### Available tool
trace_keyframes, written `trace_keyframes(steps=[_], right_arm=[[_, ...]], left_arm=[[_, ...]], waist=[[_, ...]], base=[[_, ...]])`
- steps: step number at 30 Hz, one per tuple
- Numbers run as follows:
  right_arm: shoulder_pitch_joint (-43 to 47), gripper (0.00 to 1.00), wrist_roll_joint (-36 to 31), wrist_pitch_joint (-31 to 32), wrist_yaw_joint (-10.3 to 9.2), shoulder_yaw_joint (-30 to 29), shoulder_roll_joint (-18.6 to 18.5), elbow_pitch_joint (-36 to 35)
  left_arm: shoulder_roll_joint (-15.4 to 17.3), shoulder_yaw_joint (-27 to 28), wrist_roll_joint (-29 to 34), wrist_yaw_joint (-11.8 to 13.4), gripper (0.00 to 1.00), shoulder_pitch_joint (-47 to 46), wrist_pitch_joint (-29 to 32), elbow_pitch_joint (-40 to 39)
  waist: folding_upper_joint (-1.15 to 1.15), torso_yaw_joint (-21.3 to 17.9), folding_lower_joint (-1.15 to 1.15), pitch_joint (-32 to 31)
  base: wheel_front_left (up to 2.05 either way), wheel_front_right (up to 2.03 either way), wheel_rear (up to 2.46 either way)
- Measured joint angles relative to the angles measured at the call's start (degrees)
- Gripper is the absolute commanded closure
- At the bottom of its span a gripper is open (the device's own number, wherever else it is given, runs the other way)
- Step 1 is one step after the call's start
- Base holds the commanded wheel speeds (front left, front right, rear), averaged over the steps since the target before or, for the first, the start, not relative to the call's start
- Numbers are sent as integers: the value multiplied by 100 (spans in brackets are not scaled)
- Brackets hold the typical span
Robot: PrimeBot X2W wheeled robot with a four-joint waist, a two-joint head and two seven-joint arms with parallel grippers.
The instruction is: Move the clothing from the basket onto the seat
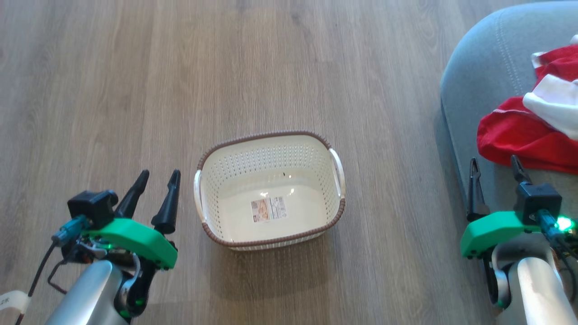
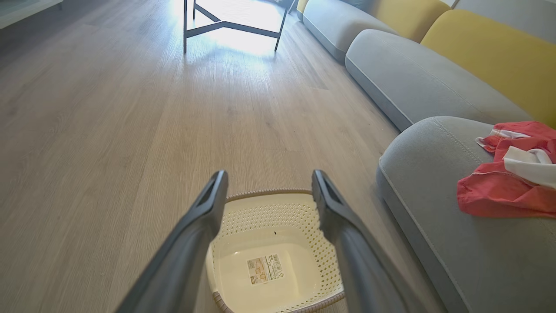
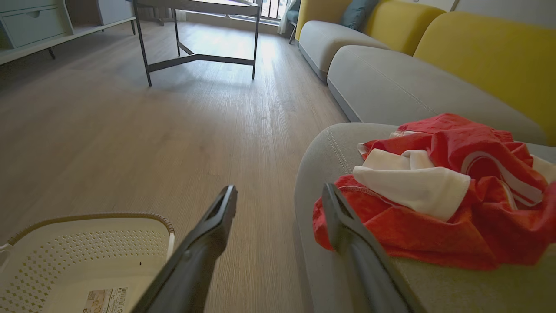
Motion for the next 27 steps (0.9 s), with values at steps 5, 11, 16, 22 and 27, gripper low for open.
trace_keyframes(steps=[5,11,16,22,27], right_arm=[[41,0,40,-52,0,-2,3,131],[100,0,93,-69,0,38,11,275],[101,0,122,-76,0,68,13,353],[107,0,122,-76,0,76,13,366],[159,0,122,-75,0,75,14,369]], left_arm=[[-49,0,4,0,0,18,0,88],[-93,-1,5,3,0,52,0,163],[-142,-2,29,9,0,150,0,227],[-169,-4,58,14,0,157,0,250],[-178,-3,57,16,0,243,0,299]], waist=[[0,18,0,-191],[0,52,0,-356],[0,72,0,-481],[0,107,0,-578],[0,141,0,-660]], base=[[0,0,0],[0,0,0],[0,0,0],[0,0,0],[0,0,0]])
